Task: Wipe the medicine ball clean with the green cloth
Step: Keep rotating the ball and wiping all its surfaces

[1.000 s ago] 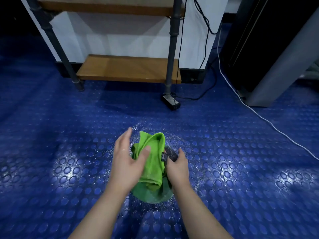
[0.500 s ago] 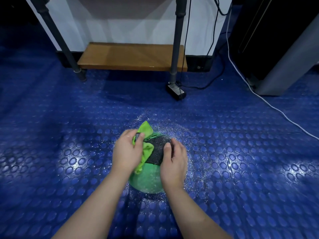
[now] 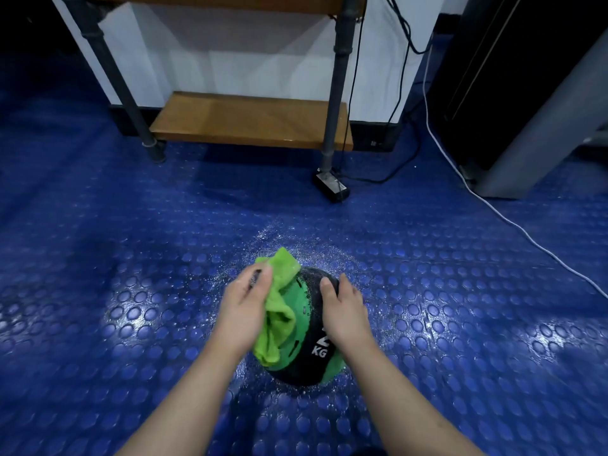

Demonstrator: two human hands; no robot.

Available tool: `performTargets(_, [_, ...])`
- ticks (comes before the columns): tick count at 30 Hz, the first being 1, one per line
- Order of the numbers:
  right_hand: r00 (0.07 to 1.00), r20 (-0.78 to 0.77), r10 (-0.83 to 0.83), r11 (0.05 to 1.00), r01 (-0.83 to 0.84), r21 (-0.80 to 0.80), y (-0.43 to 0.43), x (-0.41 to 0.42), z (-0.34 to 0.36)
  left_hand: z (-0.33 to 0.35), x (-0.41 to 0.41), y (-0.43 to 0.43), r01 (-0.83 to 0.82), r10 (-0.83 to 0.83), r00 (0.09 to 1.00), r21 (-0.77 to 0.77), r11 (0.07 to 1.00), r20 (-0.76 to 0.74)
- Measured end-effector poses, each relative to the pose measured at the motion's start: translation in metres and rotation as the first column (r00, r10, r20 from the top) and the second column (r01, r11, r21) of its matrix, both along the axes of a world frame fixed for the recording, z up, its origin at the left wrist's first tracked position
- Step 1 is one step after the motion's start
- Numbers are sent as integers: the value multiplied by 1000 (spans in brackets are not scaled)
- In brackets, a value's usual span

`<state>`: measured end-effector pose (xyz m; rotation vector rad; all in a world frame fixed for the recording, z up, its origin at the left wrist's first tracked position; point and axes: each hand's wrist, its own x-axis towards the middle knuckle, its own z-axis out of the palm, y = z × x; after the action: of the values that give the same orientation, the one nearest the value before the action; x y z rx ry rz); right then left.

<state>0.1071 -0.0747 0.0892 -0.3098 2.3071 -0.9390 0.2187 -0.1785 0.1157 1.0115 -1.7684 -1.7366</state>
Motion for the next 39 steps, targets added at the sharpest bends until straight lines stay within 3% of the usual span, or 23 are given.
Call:
performTargets(2, [995,-92,-29,1000,29,1,-2,4,2,-15,0,7,111,-87,988,-188,976,131])
performTargets(5, [978,-207,-19,1000,22,12,-4,8,3,-25,1,13,228,-75,949,-499,836,308])
performTargets(8, [967,-254,-20,1000,19,-6,-2,10,-1,-27,0,20,272,-62,946,-675,686,319])
performTargets(10, [960,-279,-38,999,29,-36,1,12,-3,-33,0,18,254,-71,959,-725,640,273])
performTargets(16, [938,-347,-16,1000,9,-21,-4,15,-4,-33,-1,-2,135,-30,978,-511,849,208])
performTargets(19, [933,-360,8,1000,-17,-20,-5,16,-2,-41,-5,-30,92,-23,953,-217,972,303])
performTargets(21, [922,-386,19,998,-38,-42,1,24,-3,-40,-3,-43,71,-51,934,-44,997,353])
performTargets(22, [915,-404,19,997,-45,-55,5,28,-4,-35,-3,-42,68,-55,944,-29,997,326])
performTargets(26, [901,-432,23,998,-49,-50,8,31,-7,-7,-7,-12,179,-157,981,-233,956,110])
performTargets(29, [905,-423,44,996,-70,-46,5,30,-5,-17,-10,3,349,-248,935,-548,760,252])
performTargets(39, [911,-397,110,994,-108,26,-11,20,-1,-15,-24,-8,173,-33,957,-481,860,287])
